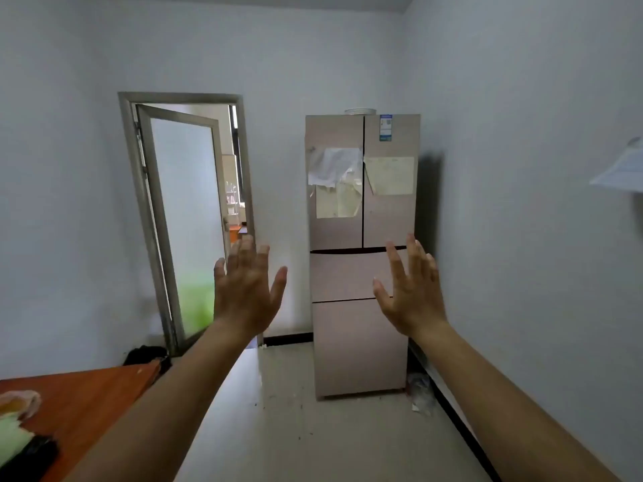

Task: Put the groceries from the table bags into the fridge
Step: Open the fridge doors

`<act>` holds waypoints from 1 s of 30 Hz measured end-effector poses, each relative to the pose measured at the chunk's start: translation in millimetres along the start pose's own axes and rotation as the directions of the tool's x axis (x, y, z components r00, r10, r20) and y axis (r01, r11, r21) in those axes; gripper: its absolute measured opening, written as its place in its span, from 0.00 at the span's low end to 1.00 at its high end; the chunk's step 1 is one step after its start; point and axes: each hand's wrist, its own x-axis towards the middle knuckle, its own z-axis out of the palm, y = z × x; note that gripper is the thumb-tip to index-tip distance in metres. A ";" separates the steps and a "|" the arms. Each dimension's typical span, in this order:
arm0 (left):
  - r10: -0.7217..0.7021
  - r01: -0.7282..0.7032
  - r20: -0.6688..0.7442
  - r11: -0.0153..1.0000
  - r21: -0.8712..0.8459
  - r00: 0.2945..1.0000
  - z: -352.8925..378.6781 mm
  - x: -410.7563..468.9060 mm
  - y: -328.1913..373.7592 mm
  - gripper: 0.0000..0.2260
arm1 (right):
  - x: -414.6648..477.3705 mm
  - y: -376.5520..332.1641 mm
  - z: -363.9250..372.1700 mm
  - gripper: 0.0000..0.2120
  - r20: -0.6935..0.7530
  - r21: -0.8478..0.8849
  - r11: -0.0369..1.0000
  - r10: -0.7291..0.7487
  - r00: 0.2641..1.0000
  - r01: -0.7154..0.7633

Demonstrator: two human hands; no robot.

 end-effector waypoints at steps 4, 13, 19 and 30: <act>-0.034 0.031 0.130 0.999 0.023 0.991 71.2 25.7 -41.6 0.30 | 34.0 -7.6 70.5 0.36 0.153 -0.073 0.997 0.029 0.988 -0.018; 0.026 -0.005 0.241 0.996 -0.088 0.970 219.0 124.6 -54.6 0.31 | 105.5 32.0 183.6 0.34 0.274 -0.165 0.986 0.052 0.960 -0.006; 0.082 -0.052 0.362 0.994 -0.092 0.929 341.9 159.5 -27.0 0.30 | 137.5 107.6 269.5 0.33 0.333 -0.181 0.977 0.169 0.928 -0.113; 0.118 -0.132 0.446 0.991 0.000 0.887 550.5 315.2 41.5 0.30 | 282.1 272.4 439.4 0.33 0.448 -0.123 0.957 0.290 0.845 -0.263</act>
